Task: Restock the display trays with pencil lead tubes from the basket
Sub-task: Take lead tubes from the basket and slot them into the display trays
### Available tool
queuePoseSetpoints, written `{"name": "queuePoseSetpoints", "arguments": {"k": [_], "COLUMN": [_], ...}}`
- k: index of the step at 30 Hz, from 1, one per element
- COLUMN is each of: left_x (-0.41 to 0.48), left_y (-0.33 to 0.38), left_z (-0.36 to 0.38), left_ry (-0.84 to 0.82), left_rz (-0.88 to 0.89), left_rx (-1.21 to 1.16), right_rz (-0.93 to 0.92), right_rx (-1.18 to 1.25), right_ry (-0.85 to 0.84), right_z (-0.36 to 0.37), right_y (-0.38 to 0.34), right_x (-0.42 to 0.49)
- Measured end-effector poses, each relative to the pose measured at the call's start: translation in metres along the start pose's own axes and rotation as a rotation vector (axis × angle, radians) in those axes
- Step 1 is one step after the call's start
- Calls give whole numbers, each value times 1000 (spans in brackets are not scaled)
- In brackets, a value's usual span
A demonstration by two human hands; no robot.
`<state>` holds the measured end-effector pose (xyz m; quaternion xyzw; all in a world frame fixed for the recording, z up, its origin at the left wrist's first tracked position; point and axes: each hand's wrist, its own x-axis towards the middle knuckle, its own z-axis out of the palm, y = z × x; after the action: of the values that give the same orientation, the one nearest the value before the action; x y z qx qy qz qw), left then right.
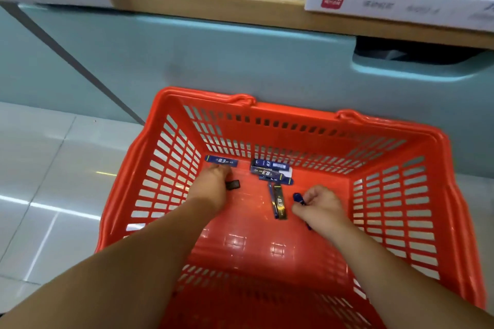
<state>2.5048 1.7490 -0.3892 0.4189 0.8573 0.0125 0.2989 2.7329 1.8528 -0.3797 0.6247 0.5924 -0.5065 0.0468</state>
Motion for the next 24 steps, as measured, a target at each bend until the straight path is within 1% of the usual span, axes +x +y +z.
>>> {"name": "queuePoseSetpoints", "arguments": {"k": [2, 4, 6, 7, 8, 10, 12, 14, 17, 19, 24], "left_x": [0, -4, -7, -8, -8, -5, 1, 8, 14, 13, 12], "left_y": [-1, 0, 1, 2, 3, 7, 11, 10, 3, -1, 3], "left_z": [0, 0, 1, 0, -3, -11, -19, -22, -13, -5, -2], "left_ry": [-24, -45, -39, -6, 38, 116, 141, 118, 45, 41, -20], "left_rz": [-64, -101, -64, -27, 9, 56, 56, 44, 50, 38, -32], "left_rx": [8, 38, 20, -20, -79, -161, -202, -207, -117, -70, 9], "right_rz": [-42, -134, -253, -311, -358, -397, -381, -353, -323, -295, -228], "right_rx": [55, 32, 6, -24, -76, -265, -449, -534, -538, -533, -430], "right_ry": [-36, -38, -52, -71, -94, -122, -113, -88, 32, 79, 87], "right_z": [8, 16, 19, 21, 21, 22, 22, 21, 19, 17, 10], "right_y": [-9, -23, -42, -49, -54, -58, -55, -46, -27, -21, -13], "right_x": [1, 2, 2, 4, 5, 10, 14, 13, 16, 17, 22]}}
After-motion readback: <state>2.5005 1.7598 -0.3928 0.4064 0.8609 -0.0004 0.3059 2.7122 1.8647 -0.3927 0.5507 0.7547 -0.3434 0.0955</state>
